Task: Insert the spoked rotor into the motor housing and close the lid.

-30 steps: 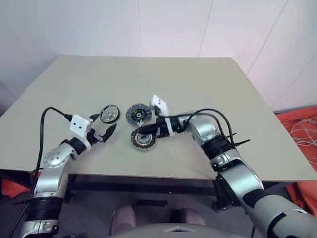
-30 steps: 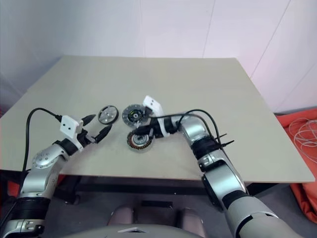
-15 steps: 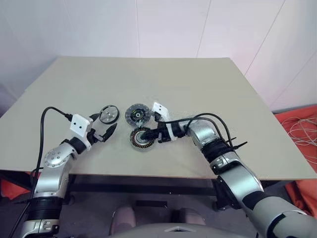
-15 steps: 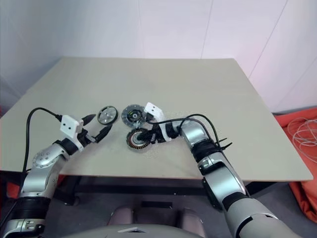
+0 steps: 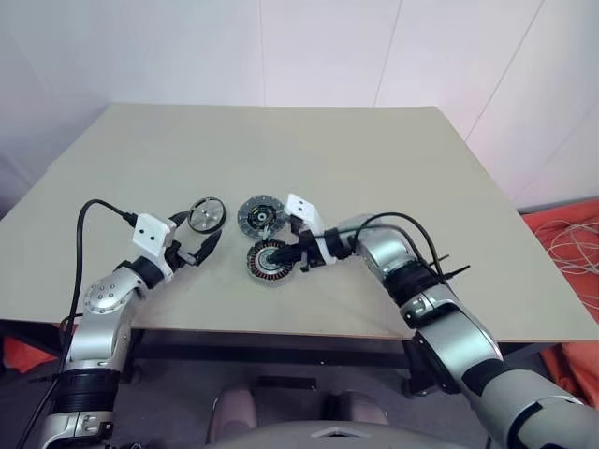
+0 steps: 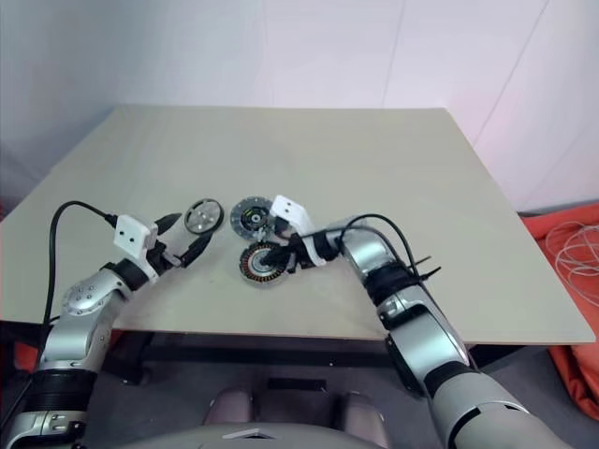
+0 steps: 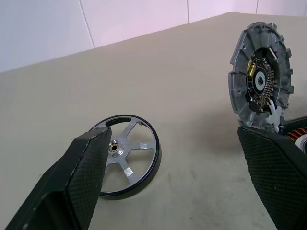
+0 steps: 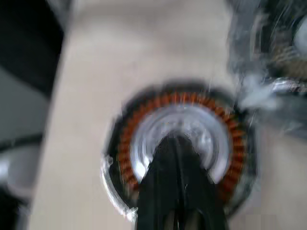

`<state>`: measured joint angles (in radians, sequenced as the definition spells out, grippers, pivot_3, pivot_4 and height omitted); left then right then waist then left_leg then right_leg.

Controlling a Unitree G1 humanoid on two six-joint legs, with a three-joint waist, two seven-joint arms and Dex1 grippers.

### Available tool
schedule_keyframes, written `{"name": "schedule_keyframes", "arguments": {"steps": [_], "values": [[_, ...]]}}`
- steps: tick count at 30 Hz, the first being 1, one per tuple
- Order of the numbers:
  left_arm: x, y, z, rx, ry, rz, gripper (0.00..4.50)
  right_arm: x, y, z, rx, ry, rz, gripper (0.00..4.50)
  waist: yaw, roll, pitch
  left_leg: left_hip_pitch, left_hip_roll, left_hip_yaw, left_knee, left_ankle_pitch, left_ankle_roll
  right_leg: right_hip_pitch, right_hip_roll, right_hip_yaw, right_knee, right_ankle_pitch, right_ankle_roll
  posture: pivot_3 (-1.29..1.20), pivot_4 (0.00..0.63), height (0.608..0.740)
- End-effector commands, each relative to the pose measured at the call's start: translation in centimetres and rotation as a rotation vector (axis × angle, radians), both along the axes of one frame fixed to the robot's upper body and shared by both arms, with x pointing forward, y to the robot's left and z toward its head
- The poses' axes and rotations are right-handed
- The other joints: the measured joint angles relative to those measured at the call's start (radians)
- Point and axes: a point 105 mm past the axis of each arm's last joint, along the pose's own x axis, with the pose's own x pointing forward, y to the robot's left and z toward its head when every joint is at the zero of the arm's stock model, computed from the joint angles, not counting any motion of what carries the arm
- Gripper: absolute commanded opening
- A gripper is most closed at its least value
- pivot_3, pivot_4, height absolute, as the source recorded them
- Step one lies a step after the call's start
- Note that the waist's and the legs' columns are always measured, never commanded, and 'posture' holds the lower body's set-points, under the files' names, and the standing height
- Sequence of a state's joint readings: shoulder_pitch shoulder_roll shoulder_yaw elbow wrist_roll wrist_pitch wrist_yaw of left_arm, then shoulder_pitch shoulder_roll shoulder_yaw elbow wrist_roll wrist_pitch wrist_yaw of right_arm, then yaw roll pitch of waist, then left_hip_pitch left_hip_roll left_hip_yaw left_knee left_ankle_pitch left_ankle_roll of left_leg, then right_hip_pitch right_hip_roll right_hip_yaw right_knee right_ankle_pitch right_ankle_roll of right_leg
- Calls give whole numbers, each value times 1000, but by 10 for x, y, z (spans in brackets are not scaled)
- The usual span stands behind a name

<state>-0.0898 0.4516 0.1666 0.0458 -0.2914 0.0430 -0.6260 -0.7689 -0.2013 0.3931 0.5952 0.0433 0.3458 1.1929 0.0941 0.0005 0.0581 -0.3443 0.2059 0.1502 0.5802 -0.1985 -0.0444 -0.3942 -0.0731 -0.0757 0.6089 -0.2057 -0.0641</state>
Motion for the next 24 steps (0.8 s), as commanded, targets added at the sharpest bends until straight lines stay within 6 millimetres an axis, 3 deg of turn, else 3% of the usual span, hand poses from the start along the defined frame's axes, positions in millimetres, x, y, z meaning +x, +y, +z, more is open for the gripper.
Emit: {"name": "schedule_keyframes", "arguments": {"steps": [1,4,12,16,24], "values": [[3,5,15,-54,-43,34,4500,-3,-11,-17,-85,-4,5,29,0,0,0,1,0,0,0,0,0,3,0,0,0,0,1,0,0,740],[6,10,18,-144,-19,88,4500,1,-2,3,7,-35,2,29,0,0,0,9,0,0,0,0,0,7,0,0,0,-4,7,0,0,740],[11,23,16,-470,153,230,4500,3,-4,52,165,-99,12,29,0,0,0,7,0,0,0,0,0,6,0,0,0,-1,1,0,0,740],[10,21,10,-681,272,258,4500,-2,-12,70,203,-98,19,930,0,-1,0,3,0,0,0,0,0,3,0,0,0,0,0,0,0,740],[9,9,0,-1044,430,274,4500,-11,-33,96,220,-116,27,3769,3,-2,0,0,0,-1,1,0,1,3,0,-2,-2,-1,1,0,0,740]]}}
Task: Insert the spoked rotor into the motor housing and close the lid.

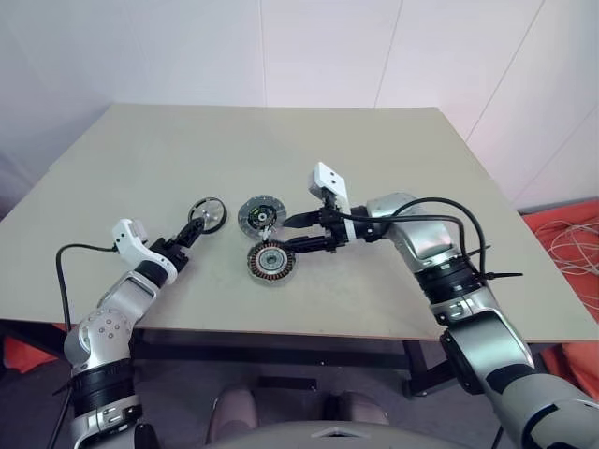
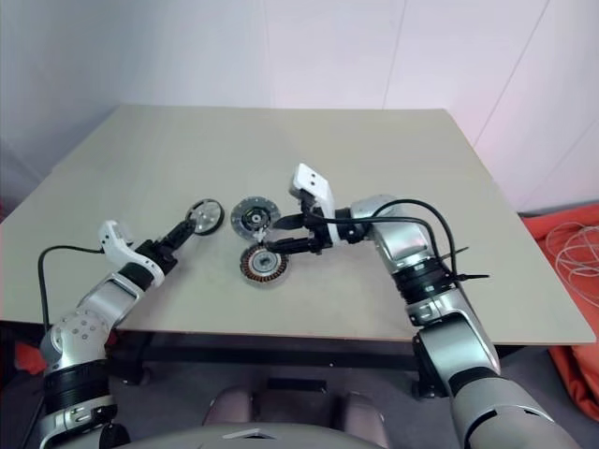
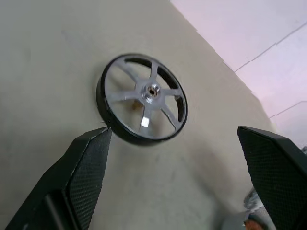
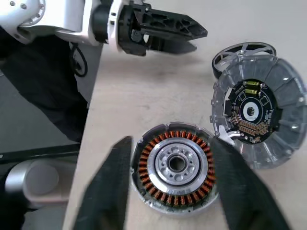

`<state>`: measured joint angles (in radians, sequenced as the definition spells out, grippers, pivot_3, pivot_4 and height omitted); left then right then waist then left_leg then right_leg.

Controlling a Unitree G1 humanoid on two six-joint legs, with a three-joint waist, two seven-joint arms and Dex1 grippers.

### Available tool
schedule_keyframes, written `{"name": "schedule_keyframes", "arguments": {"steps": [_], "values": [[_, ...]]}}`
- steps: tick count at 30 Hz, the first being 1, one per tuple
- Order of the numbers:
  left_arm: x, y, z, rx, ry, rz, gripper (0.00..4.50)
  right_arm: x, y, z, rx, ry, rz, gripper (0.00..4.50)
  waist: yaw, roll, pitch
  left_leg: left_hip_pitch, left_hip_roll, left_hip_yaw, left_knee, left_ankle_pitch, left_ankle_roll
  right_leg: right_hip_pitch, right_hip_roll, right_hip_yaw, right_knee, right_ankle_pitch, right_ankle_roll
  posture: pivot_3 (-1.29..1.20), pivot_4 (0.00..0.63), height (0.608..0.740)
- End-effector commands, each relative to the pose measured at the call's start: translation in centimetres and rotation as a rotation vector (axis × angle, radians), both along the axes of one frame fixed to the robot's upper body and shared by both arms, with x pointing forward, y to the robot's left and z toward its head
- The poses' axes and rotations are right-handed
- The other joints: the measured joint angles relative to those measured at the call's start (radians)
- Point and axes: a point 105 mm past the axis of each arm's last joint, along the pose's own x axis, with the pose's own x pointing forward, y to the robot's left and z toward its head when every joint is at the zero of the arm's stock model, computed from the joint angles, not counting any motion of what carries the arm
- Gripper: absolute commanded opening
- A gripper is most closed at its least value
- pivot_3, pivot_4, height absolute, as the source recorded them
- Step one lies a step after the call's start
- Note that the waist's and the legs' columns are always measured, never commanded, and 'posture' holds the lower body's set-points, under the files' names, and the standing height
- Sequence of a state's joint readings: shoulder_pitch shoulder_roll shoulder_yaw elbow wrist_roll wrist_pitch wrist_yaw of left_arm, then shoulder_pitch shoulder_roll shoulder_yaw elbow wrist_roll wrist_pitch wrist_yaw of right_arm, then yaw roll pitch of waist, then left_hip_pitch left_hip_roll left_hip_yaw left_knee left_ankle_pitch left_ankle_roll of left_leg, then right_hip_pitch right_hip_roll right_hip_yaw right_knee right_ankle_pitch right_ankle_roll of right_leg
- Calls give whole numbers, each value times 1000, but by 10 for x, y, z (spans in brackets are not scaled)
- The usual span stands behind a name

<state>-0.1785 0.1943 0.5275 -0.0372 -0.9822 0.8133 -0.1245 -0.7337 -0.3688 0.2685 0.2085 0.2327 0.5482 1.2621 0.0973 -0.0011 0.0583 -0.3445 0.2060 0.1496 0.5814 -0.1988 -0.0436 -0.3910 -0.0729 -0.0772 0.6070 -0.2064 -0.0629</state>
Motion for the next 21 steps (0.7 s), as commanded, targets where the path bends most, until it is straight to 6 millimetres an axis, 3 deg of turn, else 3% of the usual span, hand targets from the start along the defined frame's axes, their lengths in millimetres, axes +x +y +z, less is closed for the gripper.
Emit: {"name": "schedule_keyframes", "arguments": {"steps": [1,2,9,21], "values": [[5,-1,19,-122,-53,23,4500,-3,-6,22,44,-54,10,4121,0,0,0,0,0,0,0,0,0,0,0,0,0,-1,2,0,0,740],[5,0,20,-151,-52,36,4500,-2,-8,23,39,-72,-1,4473,1,-1,0,0,0,0,0,0,0,0,0,0,0,-3,6,0,0,740],[13,0,11,-243,-20,67,4500,2,-21,20,-3,-117,-44,4473,1,-1,0,-1,0,0,0,0,0,1,0,0,0,-3,6,0,0,740],[26,0,-5,-357,6,103,4500,1,-26,23,-4,-125,-55,4473,3,-2,0,-2,0,0,0,0,0,0,0,-1,-1,-4,7,0,0,740]]}}
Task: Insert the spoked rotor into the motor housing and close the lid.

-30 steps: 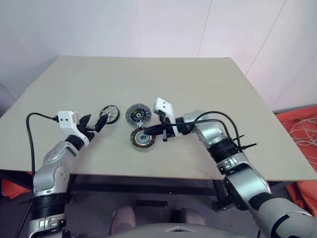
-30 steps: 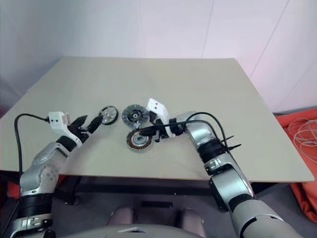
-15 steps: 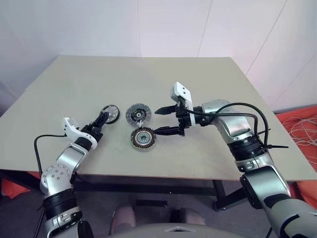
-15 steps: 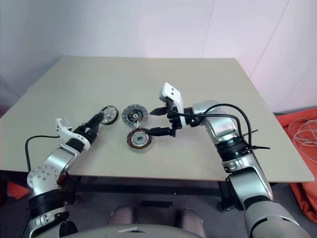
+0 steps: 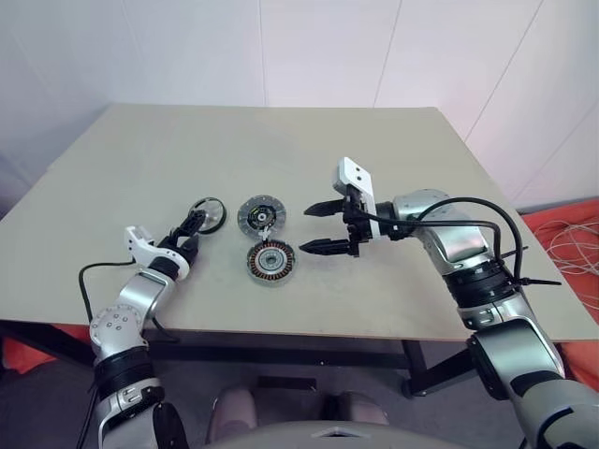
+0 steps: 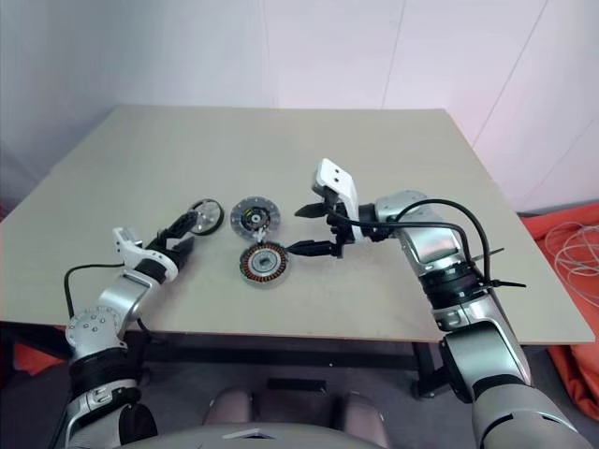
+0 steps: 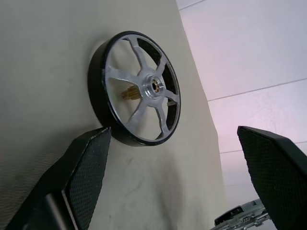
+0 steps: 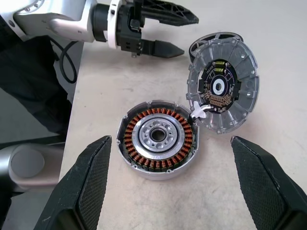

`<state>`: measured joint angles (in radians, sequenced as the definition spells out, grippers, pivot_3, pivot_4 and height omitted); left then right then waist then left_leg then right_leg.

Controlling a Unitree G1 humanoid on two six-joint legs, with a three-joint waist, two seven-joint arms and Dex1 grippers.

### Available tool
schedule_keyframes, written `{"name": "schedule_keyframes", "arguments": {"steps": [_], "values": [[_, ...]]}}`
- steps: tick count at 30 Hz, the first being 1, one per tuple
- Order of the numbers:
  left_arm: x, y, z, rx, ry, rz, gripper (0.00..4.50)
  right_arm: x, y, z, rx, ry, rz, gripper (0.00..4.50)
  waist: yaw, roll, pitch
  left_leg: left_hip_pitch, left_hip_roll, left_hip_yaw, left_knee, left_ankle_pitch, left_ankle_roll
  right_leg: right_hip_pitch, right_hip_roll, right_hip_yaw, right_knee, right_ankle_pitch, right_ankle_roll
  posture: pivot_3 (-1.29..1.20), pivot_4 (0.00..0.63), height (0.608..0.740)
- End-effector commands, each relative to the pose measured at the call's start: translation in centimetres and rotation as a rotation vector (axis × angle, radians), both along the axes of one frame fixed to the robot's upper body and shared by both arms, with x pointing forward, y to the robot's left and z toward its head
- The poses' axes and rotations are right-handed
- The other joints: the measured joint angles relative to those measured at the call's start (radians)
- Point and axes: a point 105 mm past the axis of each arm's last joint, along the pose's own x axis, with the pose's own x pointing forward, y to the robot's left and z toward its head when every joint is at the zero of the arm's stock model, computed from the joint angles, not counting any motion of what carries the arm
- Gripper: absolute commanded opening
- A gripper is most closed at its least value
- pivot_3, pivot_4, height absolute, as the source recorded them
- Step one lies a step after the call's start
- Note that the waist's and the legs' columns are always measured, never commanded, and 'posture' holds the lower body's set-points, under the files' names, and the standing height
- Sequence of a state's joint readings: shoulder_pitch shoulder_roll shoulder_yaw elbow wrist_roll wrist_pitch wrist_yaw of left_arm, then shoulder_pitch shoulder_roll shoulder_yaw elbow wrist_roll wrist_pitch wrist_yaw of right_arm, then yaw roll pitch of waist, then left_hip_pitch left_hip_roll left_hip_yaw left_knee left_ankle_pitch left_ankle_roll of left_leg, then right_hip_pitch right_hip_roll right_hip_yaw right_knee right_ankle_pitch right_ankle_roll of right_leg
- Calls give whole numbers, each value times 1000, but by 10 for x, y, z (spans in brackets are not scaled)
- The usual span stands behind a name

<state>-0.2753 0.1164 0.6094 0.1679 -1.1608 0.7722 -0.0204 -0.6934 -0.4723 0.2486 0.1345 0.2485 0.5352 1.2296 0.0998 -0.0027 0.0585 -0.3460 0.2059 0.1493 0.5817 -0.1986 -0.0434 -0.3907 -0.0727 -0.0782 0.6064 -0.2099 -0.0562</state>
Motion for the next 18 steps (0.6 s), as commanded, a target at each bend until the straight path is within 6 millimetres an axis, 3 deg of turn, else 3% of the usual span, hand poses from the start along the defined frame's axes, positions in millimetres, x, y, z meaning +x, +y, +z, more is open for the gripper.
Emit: {"name": "schedule_keyframes", "arguments": {"steps": [1,11,18], "values": [[9,1,9,-35,-44,15,4500,-2,1,19,34,-59,19,4473,0,0,0,0,0,0,0,0,0,0,0,0,0,0,0,0,0,740],[20,0,2,-112,-44,59,4500,0,1,22,32,-70,9,4473,6,0,0,3,0,0,0,0,0,3,0,0,0,0,0,0,0,740],[27,-6,8,-115,-64,34,4500,1,1,23,31,-75,1,4473,9,0,0,3,0,0,0,1,0,4,0,0,0,0,1,0,0,740]]}}
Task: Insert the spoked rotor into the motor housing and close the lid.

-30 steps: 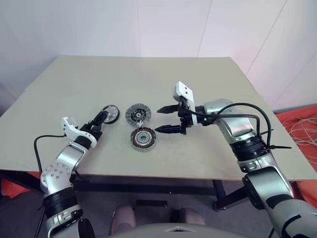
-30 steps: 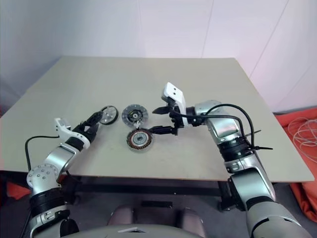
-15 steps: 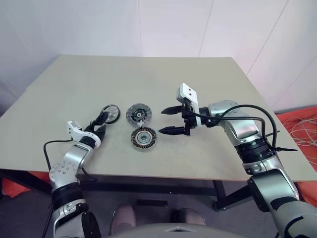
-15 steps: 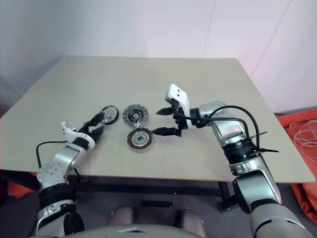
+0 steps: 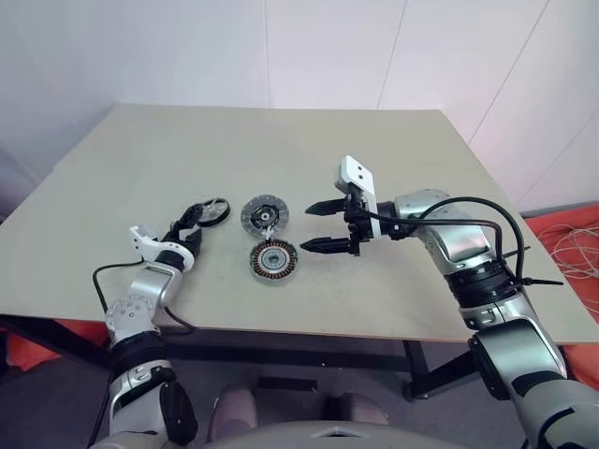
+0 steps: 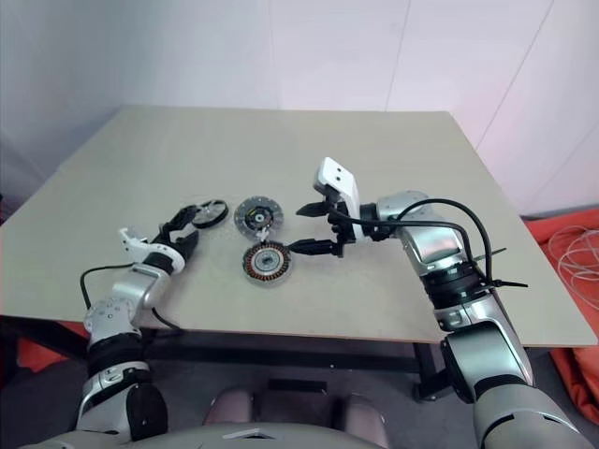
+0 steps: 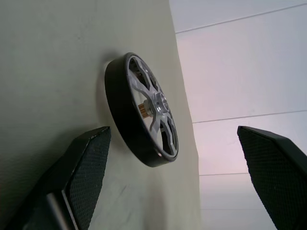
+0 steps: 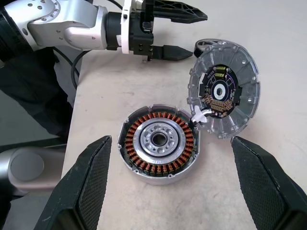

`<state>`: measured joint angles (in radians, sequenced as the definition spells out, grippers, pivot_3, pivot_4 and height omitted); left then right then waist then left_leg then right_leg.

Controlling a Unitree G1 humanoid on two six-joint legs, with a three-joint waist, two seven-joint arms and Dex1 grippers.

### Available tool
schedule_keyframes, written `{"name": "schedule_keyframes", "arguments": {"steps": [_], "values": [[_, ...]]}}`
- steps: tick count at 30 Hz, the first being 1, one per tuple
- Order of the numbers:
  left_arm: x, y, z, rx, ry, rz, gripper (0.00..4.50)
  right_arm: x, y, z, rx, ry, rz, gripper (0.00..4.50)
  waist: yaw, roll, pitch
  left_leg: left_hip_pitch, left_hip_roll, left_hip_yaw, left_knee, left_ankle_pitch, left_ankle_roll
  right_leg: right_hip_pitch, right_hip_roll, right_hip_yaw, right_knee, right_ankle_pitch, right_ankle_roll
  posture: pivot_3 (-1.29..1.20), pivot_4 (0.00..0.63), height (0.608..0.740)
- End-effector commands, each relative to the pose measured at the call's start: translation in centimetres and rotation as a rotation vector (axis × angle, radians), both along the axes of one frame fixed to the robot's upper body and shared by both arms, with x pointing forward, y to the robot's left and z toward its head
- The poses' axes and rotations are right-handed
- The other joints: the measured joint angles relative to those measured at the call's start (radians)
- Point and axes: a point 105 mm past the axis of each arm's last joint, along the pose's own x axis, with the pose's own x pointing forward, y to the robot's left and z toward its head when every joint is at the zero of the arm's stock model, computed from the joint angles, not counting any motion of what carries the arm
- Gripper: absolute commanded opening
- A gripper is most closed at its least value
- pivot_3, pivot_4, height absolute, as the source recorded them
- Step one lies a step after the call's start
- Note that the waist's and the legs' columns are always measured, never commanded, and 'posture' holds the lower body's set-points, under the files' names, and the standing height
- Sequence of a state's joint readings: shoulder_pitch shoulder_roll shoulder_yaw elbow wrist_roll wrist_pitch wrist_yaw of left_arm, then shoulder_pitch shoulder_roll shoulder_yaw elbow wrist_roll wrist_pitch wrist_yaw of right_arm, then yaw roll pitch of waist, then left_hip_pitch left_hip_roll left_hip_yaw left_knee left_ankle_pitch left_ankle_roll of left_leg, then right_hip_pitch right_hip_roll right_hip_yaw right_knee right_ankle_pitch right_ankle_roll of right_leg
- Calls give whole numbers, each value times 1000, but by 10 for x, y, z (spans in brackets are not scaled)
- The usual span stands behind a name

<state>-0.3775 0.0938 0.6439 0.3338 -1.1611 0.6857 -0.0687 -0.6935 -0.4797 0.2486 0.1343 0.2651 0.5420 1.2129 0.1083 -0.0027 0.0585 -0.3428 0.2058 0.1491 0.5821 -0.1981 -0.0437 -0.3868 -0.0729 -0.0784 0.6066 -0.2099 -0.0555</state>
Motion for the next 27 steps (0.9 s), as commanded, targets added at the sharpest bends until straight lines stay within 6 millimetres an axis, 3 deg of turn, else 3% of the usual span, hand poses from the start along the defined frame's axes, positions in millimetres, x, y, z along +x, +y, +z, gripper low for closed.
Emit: {"name": "schedule_keyframes", "arguments": {"steps": [1,14,18,27], "values": [[6,-4,9,3,-32,-14,4500,0,2,22,23,-79,15,4473,1,0,0,0,0,0,0,0,0,0,0,0,0,0,0,0,0,740],[10,-3,9,-63,-43,2,4500,-1,1,18,14,-79,7,4473,4,0,0,0,0,0,0,0,0,0,0,0,0,0,0,0,0,740],[11,-5,10,-99,-54,3,3537,0,0,18,12,-81,7,4500,7,0,0,-1,0,0,0,0,0,0,0,0,0,0,0,0,0,740],[13,-6,11,-133,-59,10,501,0,0,18,5,-83,5,4500,16,0,0,-2,0,0,0,0,0,-2,0,0,0,0,0,0,0,740]]}}
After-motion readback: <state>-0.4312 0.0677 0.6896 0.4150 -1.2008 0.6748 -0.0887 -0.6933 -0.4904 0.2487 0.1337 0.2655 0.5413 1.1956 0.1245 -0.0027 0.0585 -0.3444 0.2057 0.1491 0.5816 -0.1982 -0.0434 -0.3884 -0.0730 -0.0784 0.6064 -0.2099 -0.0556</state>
